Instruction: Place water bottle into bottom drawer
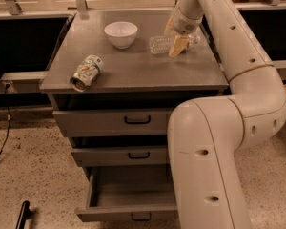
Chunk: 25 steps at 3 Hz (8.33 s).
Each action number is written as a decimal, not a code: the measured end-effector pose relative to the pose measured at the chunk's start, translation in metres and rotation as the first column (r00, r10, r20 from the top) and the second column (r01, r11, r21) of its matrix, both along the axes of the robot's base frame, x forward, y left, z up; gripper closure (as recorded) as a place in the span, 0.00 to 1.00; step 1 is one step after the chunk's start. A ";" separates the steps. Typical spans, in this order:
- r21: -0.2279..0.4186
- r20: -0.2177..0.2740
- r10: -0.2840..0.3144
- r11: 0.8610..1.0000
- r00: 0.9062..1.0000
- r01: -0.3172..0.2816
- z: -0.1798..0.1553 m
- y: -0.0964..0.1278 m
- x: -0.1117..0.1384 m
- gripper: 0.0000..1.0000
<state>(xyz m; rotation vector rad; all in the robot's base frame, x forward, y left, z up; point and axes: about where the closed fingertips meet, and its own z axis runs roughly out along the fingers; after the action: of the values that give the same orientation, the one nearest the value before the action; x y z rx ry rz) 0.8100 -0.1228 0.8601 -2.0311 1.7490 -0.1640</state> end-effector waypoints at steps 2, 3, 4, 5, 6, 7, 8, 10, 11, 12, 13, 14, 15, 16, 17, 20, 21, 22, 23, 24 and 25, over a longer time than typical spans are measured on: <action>0.003 -0.010 -0.025 1.000 1.000 0.025 -0.019 0.003 0.011 0.41; 0.009 -0.016 -0.022 1.000 1.000 0.022 -0.023 0.005 0.013 0.42; 0.035 -0.029 -0.010 0.999 1.000 0.011 -0.019 0.010 0.006 0.60; 0.112 -0.061 0.021 0.994 0.998 -0.014 0.001 0.011 -0.017 0.83; 0.213 -0.051 0.066 0.976 0.996 -0.054 0.038 0.006 -0.046 1.00; 0.260 -0.019 0.087 0.962 0.996 -0.079 0.082 -0.003 -0.083 1.00; 0.287 0.082 0.061 0.954 0.995 -0.082 0.141 -0.013 -0.125 1.00; 0.281 0.239 -0.021 0.959 0.971 -0.048 0.218 -0.032 -0.223 1.00; 0.281 0.239 -0.021 0.959 0.971 -0.048 0.218 -0.032 -0.223 1.00; 0.296 0.172 0.002 0.954 0.985 -0.053 0.185 -0.022 -0.230 1.00; 0.326 0.097 0.034 0.943 0.995 -0.064 0.139 0.000 -0.249 1.00; 0.283 0.088 0.088 0.953 0.992 -0.110 0.102 0.017 -0.258 1.00; 0.279 0.076 0.096 0.954 0.992 -0.113 0.095 0.019 -0.259 1.00; 0.278 0.058 0.055 0.958 0.997 -0.069 0.063 0.031 -0.255 1.00; 0.293 0.038 -0.054 0.955 0.998 0.041 0.017 0.051 -0.262 1.00; 0.316 -0.029 -0.048 0.947 0.998 0.055 -0.088 0.077 -0.280 1.00; 0.337 -0.053 -0.022 0.941 0.998 0.038 -0.179 0.100 -0.278 1.00; 0.287 -0.021 0.028 0.958 0.999 -0.021 -0.227 0.106 -0.292 1.00; 0.286 -0.020 0.028 0.958 0.999 -0.021 -0.227 0.106 -0.292 1.00; 0.302 -0.096 0.003 0.953 0.995 0.026 -0.279 0.098 -0.286 1.00; 0.292 -0.224 -0.006 0.954 0.974 0.073 -0.387 0.096 -0.295 1.00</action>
Offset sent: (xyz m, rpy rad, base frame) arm 0.0407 -0.0095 -0.0097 -0.0015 0.0406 -0.0350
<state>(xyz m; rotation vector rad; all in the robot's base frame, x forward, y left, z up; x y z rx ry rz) 0.5151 -0.0263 0.4733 -1.8492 1.8188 0.3106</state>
